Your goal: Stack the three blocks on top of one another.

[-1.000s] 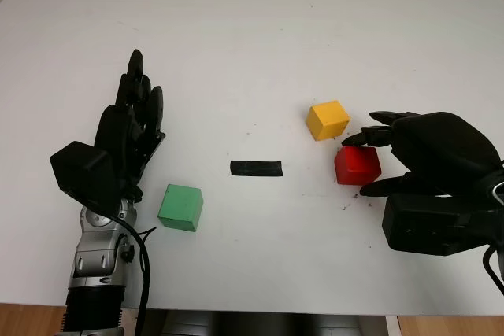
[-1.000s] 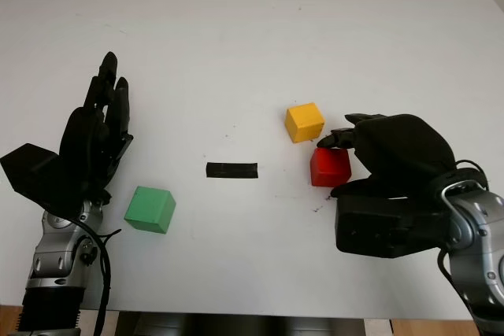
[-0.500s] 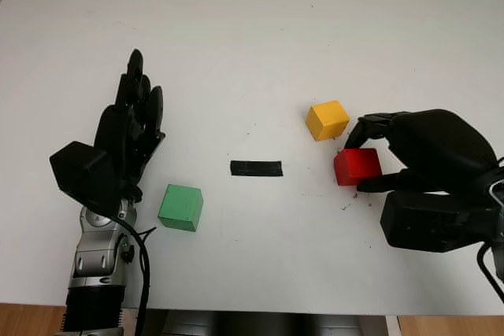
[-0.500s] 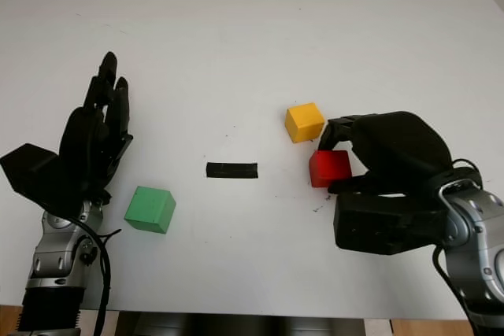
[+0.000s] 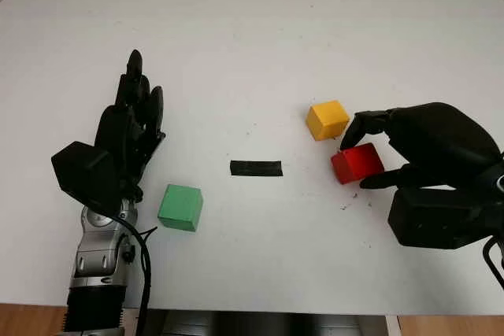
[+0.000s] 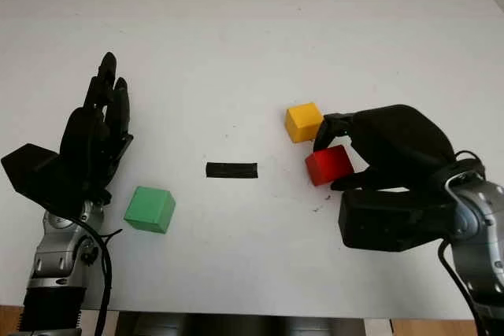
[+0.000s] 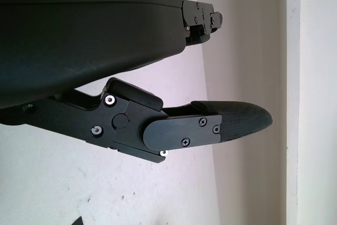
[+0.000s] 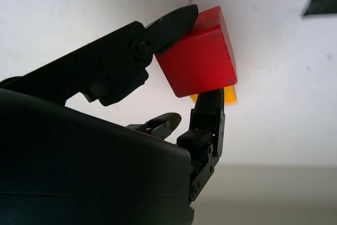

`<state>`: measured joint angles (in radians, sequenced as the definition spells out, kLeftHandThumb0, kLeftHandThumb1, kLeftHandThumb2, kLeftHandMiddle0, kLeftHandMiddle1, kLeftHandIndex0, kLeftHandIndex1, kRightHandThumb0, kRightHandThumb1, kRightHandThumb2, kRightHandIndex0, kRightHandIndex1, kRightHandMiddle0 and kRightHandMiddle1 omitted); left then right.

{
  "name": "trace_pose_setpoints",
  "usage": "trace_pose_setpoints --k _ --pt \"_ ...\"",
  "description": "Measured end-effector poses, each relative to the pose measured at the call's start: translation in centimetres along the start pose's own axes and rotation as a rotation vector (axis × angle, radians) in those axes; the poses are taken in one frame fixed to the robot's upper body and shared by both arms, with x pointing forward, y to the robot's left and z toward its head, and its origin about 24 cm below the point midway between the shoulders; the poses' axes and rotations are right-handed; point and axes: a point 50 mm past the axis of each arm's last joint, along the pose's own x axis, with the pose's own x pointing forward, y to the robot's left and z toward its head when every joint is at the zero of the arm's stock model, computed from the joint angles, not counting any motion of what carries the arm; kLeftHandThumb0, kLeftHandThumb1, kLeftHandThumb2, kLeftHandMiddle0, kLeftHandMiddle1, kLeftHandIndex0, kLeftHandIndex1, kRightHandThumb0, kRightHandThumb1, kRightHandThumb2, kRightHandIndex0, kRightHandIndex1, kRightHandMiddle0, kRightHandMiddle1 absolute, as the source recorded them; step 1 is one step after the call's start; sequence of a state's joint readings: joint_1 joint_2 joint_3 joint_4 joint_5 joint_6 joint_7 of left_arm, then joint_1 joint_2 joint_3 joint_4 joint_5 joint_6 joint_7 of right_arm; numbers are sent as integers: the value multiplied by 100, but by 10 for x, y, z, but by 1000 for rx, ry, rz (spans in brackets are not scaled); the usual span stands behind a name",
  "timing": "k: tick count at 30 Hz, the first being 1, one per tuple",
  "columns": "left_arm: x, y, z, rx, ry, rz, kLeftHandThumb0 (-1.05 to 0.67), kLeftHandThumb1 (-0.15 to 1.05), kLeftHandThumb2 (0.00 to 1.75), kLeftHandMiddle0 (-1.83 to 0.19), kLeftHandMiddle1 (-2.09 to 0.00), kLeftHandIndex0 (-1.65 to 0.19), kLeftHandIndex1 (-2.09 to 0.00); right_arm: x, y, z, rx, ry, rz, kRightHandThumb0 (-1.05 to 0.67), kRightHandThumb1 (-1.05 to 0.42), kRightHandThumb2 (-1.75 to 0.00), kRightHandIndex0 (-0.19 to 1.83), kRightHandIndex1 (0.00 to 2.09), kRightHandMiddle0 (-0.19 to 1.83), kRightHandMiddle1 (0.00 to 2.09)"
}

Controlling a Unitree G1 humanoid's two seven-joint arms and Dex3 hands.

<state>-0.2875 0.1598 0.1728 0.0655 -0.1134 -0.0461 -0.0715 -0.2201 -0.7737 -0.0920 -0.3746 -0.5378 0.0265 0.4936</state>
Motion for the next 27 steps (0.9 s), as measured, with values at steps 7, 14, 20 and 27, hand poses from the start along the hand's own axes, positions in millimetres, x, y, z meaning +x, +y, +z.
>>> trace_pose_setpoints --k 7,14,20,27 --pt "0 0 0 2 3 -2 -75 105 51 9 -5 5 -5 12 -37 10 67 -76 -43 -32 -78 -5 57 9 72 109" --pt "0 0 1 -2 -2 0 -75 105 51 7 -6 4 -6 35 -64 23 40 -152 -46 -34 -72 -5 64 10 90 93" --pt "0 0 2 -6 -5 1 -74 105 51 8 -5 5 -5 58 -72 42 15 -223 21 -31 -72 -6 61 8 91 90" --pt "0 0 2 0 -7 4 -74 105 53 8 -5 5 -5 87 -59 52 21 -287 126 -38 -80 -6 50 2 72 121"
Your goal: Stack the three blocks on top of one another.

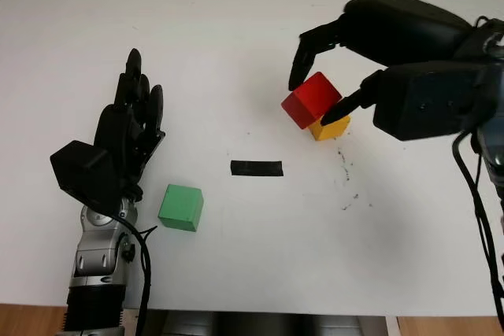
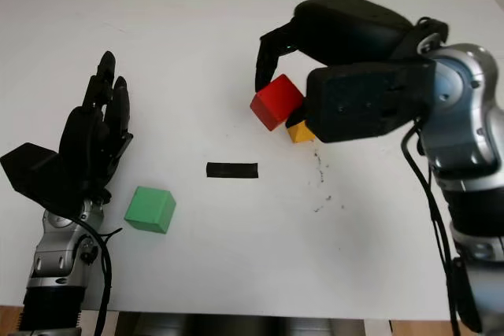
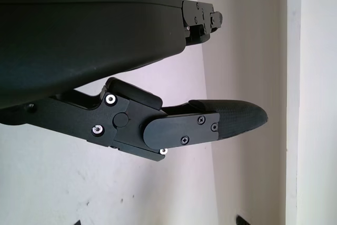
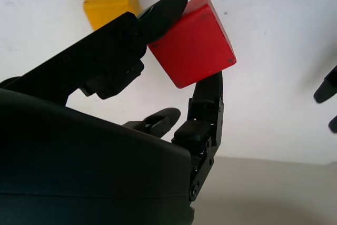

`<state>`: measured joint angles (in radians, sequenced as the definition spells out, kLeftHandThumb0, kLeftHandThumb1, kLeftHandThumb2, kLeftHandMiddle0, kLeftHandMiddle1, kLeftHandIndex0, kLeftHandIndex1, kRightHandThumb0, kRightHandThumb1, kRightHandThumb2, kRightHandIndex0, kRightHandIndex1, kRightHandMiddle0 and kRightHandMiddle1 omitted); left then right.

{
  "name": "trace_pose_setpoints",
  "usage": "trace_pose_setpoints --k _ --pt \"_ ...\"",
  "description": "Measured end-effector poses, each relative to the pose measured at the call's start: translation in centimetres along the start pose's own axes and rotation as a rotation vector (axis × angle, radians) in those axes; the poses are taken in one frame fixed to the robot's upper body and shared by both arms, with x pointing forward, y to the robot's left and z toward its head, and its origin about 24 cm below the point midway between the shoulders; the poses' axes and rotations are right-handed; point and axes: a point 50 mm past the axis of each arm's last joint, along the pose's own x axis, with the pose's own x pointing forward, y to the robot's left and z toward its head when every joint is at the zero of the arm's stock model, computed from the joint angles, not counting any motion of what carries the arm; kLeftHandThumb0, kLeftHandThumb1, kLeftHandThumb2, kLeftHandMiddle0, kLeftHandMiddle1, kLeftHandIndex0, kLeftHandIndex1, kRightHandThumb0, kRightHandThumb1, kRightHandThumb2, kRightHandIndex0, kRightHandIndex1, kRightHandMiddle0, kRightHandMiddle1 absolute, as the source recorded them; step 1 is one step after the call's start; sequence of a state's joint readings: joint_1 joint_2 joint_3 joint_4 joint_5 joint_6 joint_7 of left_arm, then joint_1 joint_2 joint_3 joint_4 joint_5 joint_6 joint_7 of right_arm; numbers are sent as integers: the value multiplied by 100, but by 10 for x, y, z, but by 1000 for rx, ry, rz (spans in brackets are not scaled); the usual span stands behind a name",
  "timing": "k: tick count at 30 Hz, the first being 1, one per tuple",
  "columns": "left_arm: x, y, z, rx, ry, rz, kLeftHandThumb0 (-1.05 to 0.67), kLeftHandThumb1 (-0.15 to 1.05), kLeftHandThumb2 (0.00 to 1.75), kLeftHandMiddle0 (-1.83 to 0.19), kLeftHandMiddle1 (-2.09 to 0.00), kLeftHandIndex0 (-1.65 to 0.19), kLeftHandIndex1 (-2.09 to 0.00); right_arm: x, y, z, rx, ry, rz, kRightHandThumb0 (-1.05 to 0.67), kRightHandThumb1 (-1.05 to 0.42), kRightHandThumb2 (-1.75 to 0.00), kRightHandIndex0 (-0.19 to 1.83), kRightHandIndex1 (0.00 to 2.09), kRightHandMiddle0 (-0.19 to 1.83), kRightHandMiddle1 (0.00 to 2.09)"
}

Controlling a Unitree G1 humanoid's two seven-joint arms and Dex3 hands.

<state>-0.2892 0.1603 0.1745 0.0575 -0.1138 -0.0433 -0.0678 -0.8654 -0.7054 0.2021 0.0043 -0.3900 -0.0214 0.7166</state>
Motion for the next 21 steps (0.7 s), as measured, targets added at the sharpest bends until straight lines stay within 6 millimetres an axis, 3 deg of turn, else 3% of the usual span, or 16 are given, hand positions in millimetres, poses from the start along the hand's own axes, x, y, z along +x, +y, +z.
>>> trace_pose_setpoints --k 8,21 --pt "0 0 2 0 -5 9 -74 105 53 9 -5 5 -5 19 17 -7 64 -47 81 -41 -88 -6 33 1 49 144" --pt "0 -1 2 7 -8 17 -74 105 54 8 -6 4 -6 33 43 -8 86 -98 193 -45 -91 -6 27 2 44 148"
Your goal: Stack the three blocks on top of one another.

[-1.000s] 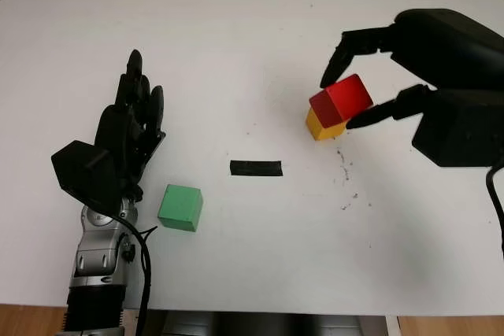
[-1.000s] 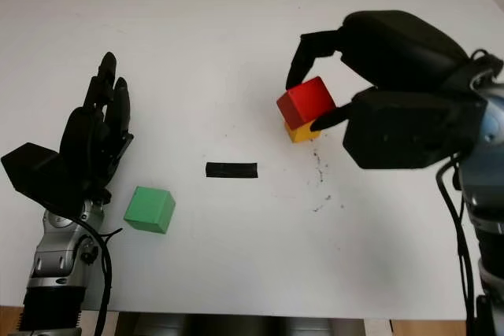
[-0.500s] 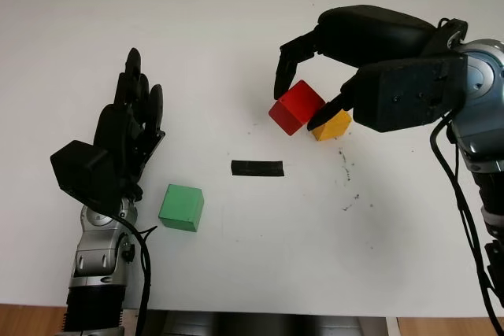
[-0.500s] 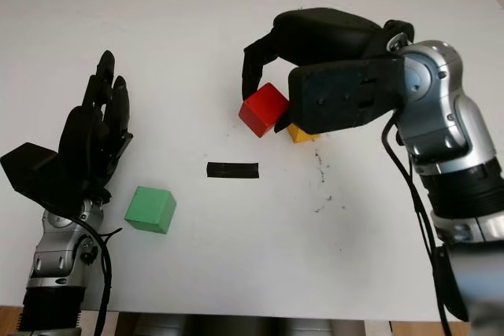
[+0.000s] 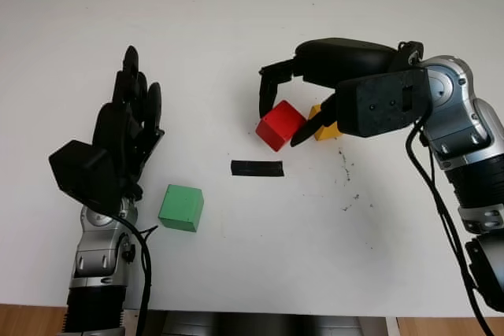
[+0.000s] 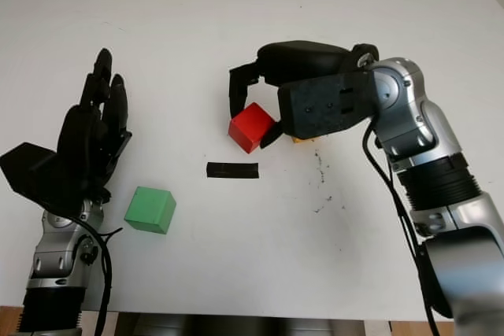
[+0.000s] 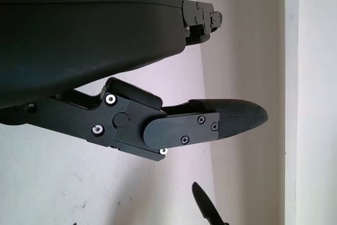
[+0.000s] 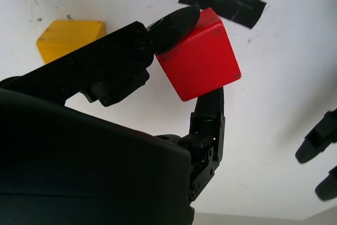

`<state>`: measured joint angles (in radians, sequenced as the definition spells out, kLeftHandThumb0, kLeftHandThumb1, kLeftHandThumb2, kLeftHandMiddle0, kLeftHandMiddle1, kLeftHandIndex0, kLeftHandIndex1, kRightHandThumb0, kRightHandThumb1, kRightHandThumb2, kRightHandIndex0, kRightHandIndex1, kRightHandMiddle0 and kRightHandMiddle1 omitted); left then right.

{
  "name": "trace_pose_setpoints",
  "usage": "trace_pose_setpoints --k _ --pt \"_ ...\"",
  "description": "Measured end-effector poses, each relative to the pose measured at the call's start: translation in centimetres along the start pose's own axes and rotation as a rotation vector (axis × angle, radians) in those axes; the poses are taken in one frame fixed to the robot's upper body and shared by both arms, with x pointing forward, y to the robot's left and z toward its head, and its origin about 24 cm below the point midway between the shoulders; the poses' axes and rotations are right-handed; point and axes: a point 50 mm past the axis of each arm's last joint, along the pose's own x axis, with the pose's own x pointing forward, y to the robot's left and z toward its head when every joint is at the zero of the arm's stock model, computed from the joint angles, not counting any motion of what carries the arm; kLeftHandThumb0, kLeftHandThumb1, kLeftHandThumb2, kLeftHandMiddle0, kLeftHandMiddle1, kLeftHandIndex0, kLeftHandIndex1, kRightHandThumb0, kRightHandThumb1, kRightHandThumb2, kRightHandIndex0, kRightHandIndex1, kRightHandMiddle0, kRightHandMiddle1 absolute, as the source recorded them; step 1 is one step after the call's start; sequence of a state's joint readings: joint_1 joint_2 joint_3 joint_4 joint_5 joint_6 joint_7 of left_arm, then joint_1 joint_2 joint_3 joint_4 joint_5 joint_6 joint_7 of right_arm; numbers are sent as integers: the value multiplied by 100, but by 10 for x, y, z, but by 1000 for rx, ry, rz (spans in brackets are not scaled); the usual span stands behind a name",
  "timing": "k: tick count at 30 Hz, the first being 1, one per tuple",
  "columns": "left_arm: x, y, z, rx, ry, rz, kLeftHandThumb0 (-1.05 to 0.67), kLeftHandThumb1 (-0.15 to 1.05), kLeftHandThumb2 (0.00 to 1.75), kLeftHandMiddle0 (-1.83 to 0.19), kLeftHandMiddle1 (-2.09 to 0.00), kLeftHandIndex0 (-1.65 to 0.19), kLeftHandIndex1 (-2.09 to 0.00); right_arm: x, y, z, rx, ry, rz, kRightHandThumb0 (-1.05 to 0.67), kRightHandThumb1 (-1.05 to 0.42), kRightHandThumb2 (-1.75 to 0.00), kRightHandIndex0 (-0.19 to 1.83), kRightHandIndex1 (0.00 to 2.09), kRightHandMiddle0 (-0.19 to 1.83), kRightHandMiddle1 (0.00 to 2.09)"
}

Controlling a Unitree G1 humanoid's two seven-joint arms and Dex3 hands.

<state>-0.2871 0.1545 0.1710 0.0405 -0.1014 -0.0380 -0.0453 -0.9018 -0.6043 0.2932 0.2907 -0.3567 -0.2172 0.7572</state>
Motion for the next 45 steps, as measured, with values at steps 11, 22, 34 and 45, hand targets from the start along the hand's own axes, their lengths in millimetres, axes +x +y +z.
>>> trace_pose_setpoints --k 11,22,34,45 --pt "0 -2 -1 14 6 5 -76 105 54 8 -6 4 -6 13 16 2 -12 -38 63 -46 -91 -5 25 4 43 157" --pt "0 -4 -1 8 4 8 -76 105 54 8 -5 5 -5 21 26 11 -34 -85 117 -48 -91 -5 26 5 42 168" --pt "-2 -5 -1 3 4 15 -75 105 55 8 -5 4 -6 28 36 8 -29 -92 130 -49 -91 -5 25 5 43 169" --pt "-3 -5 -2 3 7 18 -75 105 55 7 -5 4 -6 29 38 2 -47 -89 78 -49 -91 -5 26 6 41 168"
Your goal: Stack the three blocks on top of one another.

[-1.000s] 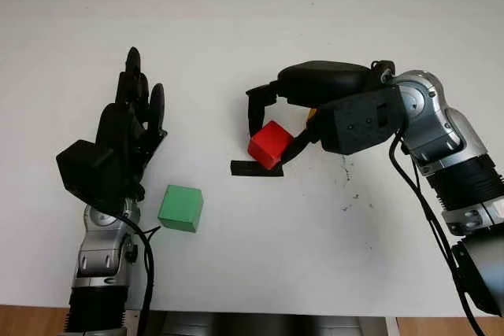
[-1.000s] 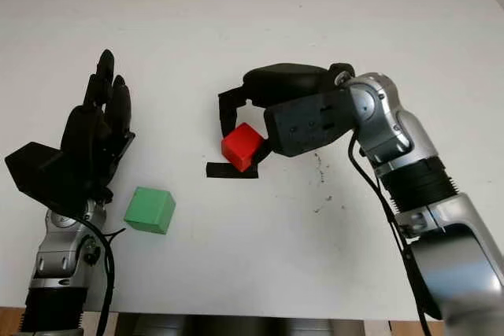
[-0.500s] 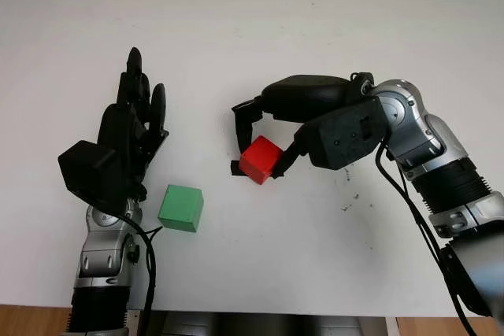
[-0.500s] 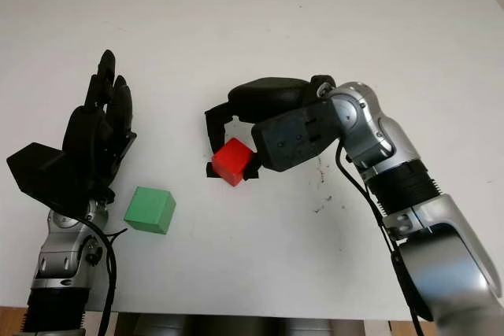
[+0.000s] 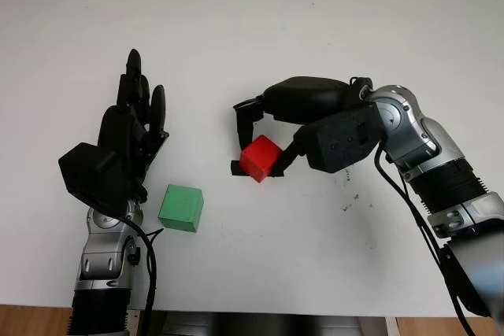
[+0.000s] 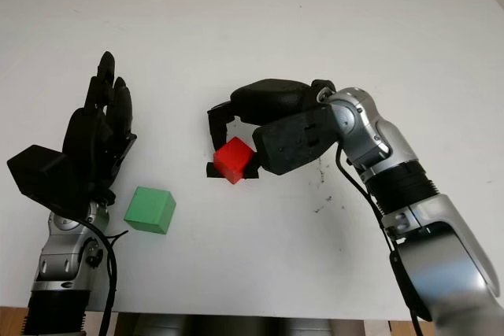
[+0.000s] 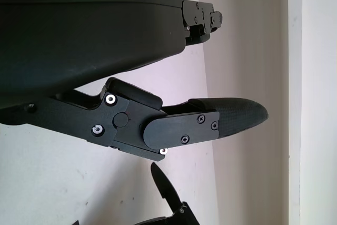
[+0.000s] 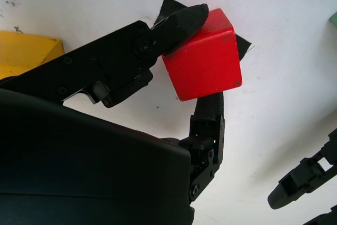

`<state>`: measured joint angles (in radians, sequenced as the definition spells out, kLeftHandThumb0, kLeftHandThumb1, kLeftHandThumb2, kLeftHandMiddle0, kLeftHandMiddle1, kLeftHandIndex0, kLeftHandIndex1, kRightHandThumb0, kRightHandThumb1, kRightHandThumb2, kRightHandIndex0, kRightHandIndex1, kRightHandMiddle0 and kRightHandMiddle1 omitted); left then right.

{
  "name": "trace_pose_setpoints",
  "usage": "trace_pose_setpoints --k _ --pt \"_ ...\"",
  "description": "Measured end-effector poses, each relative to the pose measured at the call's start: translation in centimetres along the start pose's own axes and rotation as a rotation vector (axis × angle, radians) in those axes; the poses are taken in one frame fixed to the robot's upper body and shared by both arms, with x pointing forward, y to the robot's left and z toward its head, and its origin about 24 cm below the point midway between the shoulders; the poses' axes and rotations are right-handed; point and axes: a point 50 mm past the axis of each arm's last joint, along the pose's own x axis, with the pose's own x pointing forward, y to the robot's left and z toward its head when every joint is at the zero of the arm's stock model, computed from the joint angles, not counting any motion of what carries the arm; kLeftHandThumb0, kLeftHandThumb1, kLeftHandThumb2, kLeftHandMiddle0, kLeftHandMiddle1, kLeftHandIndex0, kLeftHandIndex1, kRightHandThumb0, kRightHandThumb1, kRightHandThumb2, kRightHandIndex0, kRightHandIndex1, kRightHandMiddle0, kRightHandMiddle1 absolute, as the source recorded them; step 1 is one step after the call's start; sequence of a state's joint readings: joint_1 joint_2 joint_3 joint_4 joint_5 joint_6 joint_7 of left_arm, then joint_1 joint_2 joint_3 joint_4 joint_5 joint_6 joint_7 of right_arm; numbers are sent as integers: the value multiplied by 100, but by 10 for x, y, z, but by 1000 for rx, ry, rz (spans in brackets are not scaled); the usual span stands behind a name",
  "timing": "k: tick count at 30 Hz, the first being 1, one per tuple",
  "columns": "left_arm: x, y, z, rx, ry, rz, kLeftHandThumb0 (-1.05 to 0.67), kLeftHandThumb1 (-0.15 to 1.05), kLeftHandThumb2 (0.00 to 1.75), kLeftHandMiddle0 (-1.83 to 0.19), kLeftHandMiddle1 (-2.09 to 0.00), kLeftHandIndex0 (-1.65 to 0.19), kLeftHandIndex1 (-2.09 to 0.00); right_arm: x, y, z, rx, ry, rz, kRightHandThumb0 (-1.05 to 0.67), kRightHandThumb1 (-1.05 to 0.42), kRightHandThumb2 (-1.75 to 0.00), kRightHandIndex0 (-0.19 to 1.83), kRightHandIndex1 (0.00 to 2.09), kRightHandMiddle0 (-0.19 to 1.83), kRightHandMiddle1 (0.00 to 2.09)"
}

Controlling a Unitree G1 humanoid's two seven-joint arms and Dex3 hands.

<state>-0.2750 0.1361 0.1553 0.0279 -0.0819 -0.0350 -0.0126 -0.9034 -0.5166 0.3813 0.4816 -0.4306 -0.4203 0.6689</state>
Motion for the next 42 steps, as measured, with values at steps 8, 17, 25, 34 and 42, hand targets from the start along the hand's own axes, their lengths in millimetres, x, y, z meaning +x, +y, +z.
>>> trace_pose_setpoints --k 8,17,25,34,42 --pt "0 0 0 0 -1 0 -76 105 54 7 -6 4 -6 0 1 -2 13 14 12 -65 -86 -5 18 3 21 113" --pt "0 0 0 -1 -2 -1 -75 105 54 8 -5 5 -5 -3 -5 5 -5 9 34 -73 -84 -5 -2 3 14 42" --pt "0 0 0 -1 -2 -3 -75 105 55 8 -5 5 -5 -19 -21 10 1 2 4 -74 -85 -5 -15 2 2 17" --pt "0 0 0 -2 -2 0 -76 105 54 8 -5 5 -5 -58 -61 -2 12 81 -226 -77 -89 -7 -9 7 9 15" --pt "0 0 1 -3 -6 -8 -75 105 54 8 -5 5 -5 -97 -83 -22 -48 205 -404 -70 -87 -5 -3 8 19 19"
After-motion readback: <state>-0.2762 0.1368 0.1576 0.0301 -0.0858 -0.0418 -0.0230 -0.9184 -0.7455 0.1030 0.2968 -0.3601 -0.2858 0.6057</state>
